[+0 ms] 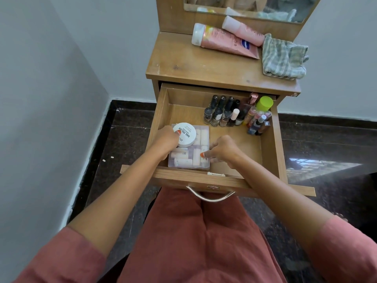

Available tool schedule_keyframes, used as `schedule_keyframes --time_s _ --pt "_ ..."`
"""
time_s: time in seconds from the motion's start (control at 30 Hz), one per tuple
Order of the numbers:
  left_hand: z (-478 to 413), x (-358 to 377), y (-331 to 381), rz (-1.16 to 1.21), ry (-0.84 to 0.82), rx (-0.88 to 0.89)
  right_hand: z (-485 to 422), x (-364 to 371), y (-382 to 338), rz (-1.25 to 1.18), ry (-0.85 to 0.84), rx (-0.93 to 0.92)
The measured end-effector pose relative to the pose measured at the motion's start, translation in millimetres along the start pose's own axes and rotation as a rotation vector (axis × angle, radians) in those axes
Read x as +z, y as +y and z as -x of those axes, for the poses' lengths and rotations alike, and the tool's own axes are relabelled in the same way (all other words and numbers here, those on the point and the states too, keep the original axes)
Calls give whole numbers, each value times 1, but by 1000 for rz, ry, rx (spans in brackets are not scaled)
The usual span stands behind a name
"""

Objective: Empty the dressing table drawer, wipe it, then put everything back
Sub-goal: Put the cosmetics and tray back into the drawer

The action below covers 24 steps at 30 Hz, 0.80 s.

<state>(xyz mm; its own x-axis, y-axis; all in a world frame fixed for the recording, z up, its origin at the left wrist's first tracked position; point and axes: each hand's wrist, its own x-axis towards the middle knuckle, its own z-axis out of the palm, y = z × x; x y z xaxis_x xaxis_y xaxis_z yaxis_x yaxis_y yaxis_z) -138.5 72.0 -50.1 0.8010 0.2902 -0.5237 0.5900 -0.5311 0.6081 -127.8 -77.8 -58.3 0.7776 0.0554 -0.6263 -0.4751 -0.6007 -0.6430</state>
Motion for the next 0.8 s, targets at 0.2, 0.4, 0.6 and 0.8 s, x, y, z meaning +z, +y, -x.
schedule_keyframes --time_s 0.2,0.4,0.6,0.8 --pt "2 2 3 -145 60 42 -1 5 -3 74 41 -16" --pt "3 3 6 -180 92 64 -5 8 -1 126 47 -37" --pt "2 4 3 -187 115 110 -10 10 2 236 69 -98" --pt "3 5 -2 -280 154 208 -8 9 5 329 75 -142"
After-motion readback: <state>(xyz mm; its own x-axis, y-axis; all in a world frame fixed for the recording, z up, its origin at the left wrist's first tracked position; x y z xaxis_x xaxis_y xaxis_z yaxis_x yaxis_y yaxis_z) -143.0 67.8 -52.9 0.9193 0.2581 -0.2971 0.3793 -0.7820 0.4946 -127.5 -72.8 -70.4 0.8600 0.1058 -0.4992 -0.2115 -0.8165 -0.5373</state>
